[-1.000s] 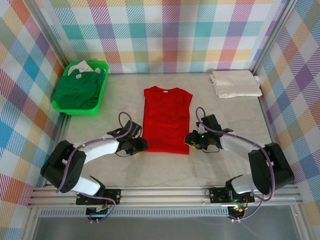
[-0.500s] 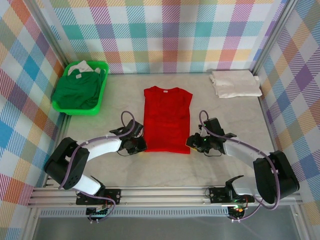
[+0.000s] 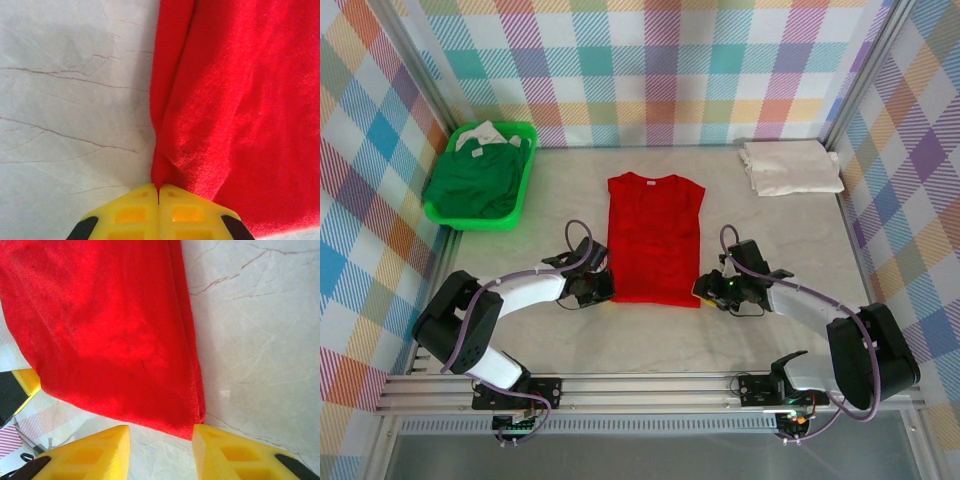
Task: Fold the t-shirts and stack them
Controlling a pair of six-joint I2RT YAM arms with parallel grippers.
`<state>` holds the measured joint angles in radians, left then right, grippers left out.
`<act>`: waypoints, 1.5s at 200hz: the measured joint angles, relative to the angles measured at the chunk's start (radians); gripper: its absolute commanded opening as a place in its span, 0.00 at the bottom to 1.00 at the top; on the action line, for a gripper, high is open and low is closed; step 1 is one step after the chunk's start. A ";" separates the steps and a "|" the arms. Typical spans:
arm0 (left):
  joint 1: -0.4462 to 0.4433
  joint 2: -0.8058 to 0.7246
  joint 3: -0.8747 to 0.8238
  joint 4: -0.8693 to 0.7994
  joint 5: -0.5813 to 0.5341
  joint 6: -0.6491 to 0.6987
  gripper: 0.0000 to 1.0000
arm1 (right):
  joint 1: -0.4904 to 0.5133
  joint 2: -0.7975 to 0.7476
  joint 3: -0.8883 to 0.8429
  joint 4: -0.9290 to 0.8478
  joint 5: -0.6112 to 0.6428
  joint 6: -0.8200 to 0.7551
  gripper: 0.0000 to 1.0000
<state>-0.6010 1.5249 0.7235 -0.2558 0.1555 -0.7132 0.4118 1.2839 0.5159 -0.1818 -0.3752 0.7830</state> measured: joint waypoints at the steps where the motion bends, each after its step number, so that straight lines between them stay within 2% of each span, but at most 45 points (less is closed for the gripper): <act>1: 0.000 0.000 0.000 0.000 0.000 0.000 0.00 | 0.000 0.000 0.000 0.000 0.000 0.000 0.38; 78: 0.000 -0.002 -0.001 0.001 0.000 0.000 0.00 | 0.000 0.105 0.000 0.015 -0.041 0.021 0.36; 97: 0.000 -0.004 -0.002 0.001 0.000 0.000 0.00 | -0.005 0.118 0.000 0.022 -0.049 0.024 0.31; 164: 0.000 -0.018 -0.010 0.004 -0.001 0.000 0.00 | -0.016 0.154 0.000 0.047 -0.070 0.054 0.00; 231: -0.005 -0.123 -0.034 0.003 0.000 0.023 0.00 | -0.004 0.105 0.018 0.021 -0.061 0.036 0.00; 264: -0.010 -0.189 -0.093 -0.013 -0.004 0.031 0.00 | -0.003 0.046 -0.038 0.018 -0.064 0.025 0.00; 300: -0.085 -0.282 -0.177 -0.053 -0.009 0.029 0.00 | 0.066 -0.101 -0.111 -0.043 -0.060 0.025 0.00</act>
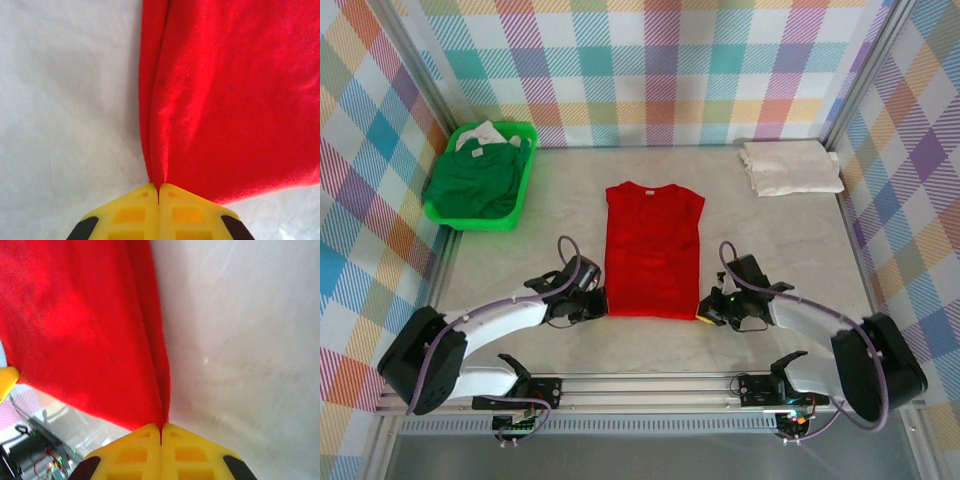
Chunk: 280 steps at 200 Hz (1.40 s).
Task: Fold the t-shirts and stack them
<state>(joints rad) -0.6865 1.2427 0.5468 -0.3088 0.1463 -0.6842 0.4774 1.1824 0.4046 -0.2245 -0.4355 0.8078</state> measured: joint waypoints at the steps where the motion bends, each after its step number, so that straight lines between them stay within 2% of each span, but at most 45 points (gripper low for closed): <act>1: -0.002 -0.003 -0.002 -0.001 -0.001 -0.001 0.00 | 0.005 -0.009 -0.002 -0.003 0.000 0.000 0.00; 54: -0.133 -0.245 -0.090 -0.061 -0.037 -0.072 0.00 | 0.072 -0.357 -0.098 -0.139 0.031 0.046 0.00; 86: -0.134 -0.328 -0.034 -0.120 -0.087 -0.076 0.00 | 0.074 -0.410 -0.024 -0.225 0.104 0.046 0.00; 120: -0.037 -0.282 0.091 -0.095 -0.081 -0.051 0.00 | 0.067 -0.285 0.155 -0.227 0.184 0.028 0.00; 196: 0.230 0.141 0.473 -0.022 -0.035 0.104 0.00 | -0.097 0.159 0.526 -0.120 0.219 -0.110 0.00; 280: 0.340 0.470 0.808 -0.007 0.059 0.216 0.00 | -0.188 0.450 0.853 -0.105 0.212 -0.196 0.00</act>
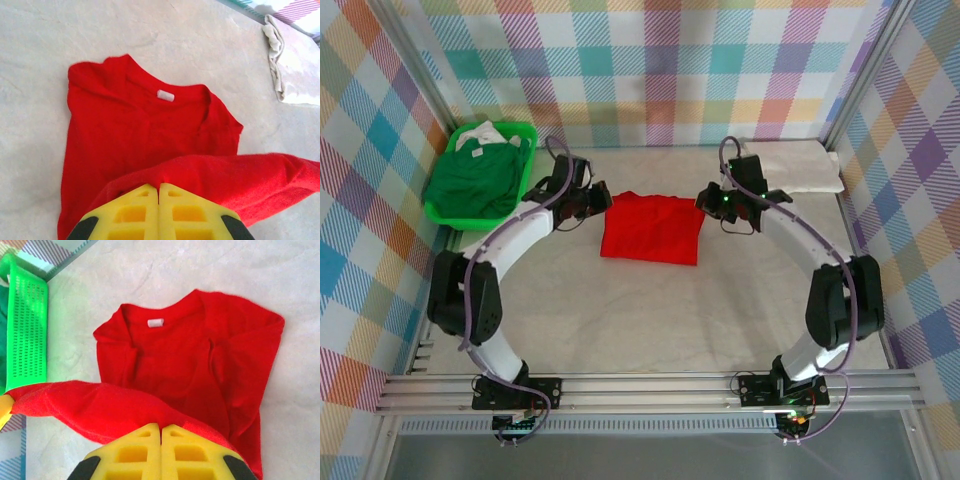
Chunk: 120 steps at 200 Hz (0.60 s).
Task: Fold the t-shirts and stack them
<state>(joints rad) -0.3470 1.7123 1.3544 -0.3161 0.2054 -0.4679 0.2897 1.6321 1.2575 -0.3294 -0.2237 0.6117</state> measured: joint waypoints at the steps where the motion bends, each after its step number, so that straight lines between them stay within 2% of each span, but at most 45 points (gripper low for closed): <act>1: 0.001 0.003 0.003 0.000 0.000 0.001 0.00 | -0.001 0.003 0.002 0.000 0.000 0.000 0.00; 9: 0.009 0.044 0.045 -0.006 0.008 0.014 0.00 | -0.007 0.035 0.026 -0.002 -0.001 -0.004 0.00; 17: 0.015 0.084 0.089 -0.015 0.012 0.025 0.11 | -0.013 0.068 0.053 -0.003 -0.002 -0.007 0.00; 23: 0.018 0.117 0.125 -0.022 0.012 0.040 0.22 | -0.017 0.092 0.073 -0.002 -0.001 -0.008 0.15; 30: 0.023 0.159 0.172 -0.027 0.012 0.053 0.39 | -0.023 0.123 0.098 0.000 -0.001 -0.010 0.33; 34: 0.024 0.180 0.198 -0.029 0.011 0.055 0.49 | -0.027 0.141 0.113 0.000 0.000 -0.014 0.35; 38: 0.028 0.210 0.234 -0.037 0.009 0.067 0.52 | -0.031 0.160 0.131 -0.005 0.000 -0.016 0.31; 43: 0.034 0.246 0.279 -0.046 0.003 0.077 0.53 | -0.036 0.189 0.161 -0.010 -0.002 -0.027 0.25; 49: 0.040 0.288 0.335 -0.056 -0.004 0.083 0.51 | -0.043 0.235 0.217 -0.027 -0.006 -0.034 0.24; 63: 0.061 0.397 0.485 -0.083 -0.032 0.105 0.54 | -0.061 0.345 0.370 -0.061 -0.019 -0.038 0.31; 82: 0.077 0.479 0.612 -0.127 -0.056 0.123 0.58 | -0.071 0.413 0.480 -0.079 -0.031 -0.054 0.32; 95: 0.081 0.458 0.578 -0.126 -0.082 0.128 0.57 | -0.073 0.391 0.466 -0.096 -0.036 -0.066 0.32; 107: 0.066 0.381 0.449 -0.090 -0.104 0.130 0.57 | -0.060 0.342 0.409 -0.091 -0.049 -0.076 0.30; 120: 0.028 0.285 0.296 -0.062 -0.112 0.129 0.51 | -0.026 0.256 0.290 -0.061 -0.074 -0.076 0.28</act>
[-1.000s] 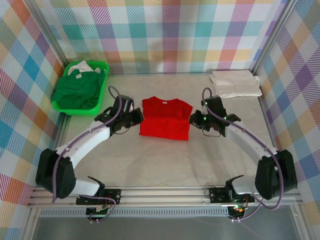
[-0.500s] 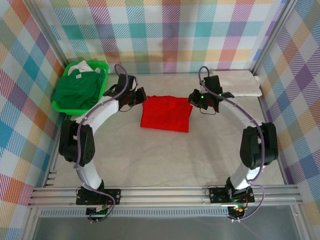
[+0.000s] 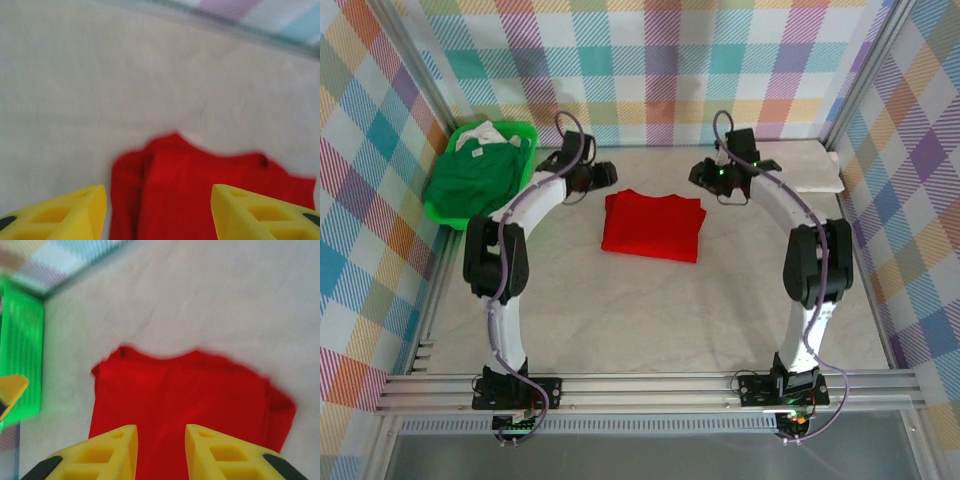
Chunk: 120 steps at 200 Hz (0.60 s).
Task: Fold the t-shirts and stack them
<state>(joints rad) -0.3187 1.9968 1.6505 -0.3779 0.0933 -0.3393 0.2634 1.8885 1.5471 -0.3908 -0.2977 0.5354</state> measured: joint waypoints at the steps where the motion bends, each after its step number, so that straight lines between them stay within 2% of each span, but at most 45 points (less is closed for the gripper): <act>1: -0.003 -0.005 -0.008 0.001 0.000 -0.001 0.51 | 0.005 -0.010 -0.013 0.003 -0.004 0.000 0.28; 21: -0.078 -0.112 -0.212 0.101 0.027 -0.015 0.48 | 0.063 -0.101 -0.190 0.075 -0.083 0.019 0.25; 43: -0.140 -0.131 -0.368 0.207 0.058 -0.035 0.44 | 0.095 -0.091 -0.298 0.126 -0.134 0.033 0.24; 81: -0.128 -0.069 -0.517 0.338 0.050 -0.053 0.43 | 0.079 0.020 -0.378 0.213 -0.142 0.036 0.23; 102: -0.124 -0.074 -0.545 0.414 0.045 -0.064 0.43 | 0.071 0.058 -0.416 0.257 -0.147 0.048 0.23; 120: -0.124 -0.084 -0.570 0.450 0.044 -0.071 0.44 | 0.071 0.051 -0.422 0.278 -0.153 0.054 0.27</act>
<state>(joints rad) -0.4427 1.9129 1.0809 0.0719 0.1371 -0.4103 0.3340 1.9400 1.1252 -0.1123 -0.4503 0.5896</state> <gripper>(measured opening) 0.432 0.247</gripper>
